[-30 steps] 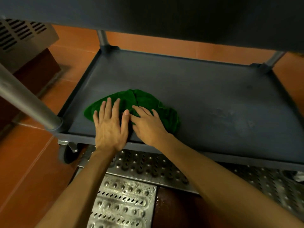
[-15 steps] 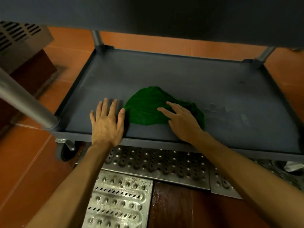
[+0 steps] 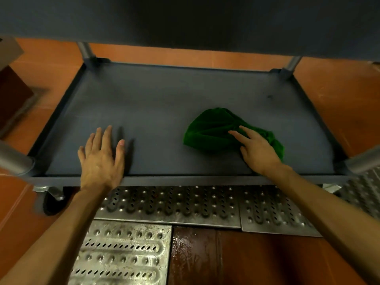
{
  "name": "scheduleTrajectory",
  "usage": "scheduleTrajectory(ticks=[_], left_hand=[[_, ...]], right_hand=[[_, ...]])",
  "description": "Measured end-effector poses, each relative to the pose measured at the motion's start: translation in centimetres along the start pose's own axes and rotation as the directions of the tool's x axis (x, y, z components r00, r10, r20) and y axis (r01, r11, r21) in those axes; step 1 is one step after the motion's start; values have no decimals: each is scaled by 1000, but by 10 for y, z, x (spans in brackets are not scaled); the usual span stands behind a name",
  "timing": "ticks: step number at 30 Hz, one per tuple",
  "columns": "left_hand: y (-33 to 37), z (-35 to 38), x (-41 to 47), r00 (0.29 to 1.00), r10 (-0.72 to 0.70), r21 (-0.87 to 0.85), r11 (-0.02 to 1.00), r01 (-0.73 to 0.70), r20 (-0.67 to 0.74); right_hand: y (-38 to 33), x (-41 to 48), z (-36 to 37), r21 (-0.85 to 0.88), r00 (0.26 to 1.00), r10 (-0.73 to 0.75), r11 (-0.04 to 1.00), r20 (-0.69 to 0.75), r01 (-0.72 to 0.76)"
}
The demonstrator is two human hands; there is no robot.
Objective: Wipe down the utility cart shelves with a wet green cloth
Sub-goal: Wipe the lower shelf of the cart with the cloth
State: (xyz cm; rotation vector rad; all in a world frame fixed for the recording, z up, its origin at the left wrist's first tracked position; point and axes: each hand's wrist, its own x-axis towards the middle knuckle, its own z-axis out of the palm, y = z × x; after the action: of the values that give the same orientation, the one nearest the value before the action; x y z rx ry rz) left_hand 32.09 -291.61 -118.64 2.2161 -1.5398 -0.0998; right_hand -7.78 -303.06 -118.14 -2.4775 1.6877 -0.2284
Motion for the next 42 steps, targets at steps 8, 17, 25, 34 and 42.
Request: scheduleTrajectory(ticks=[8,17,25,34,42], left_hand=[[-2,1,0,1000,11,-23,1000,-11,-25],[-5,-1,-2,999,25,-6,1000,-25,-21],[4,5,-3,985,168,44,984,-171,46],[111,41,-23,894,432,-89,901,-424,120],[107,45,-29,904,369,-79,929,-361,218]], right_hand=[[80,-32,-19,-24,977,214,977,24,-213],[122,-53,-41,-18,858,513,858,-4,-513],[104,-47,-36,-3,801,597,802,-32,-598],[96,-35,-26,41,702,697,714,-146,-699],[93,-7,-25,36,614,773,626,-163,-779]])
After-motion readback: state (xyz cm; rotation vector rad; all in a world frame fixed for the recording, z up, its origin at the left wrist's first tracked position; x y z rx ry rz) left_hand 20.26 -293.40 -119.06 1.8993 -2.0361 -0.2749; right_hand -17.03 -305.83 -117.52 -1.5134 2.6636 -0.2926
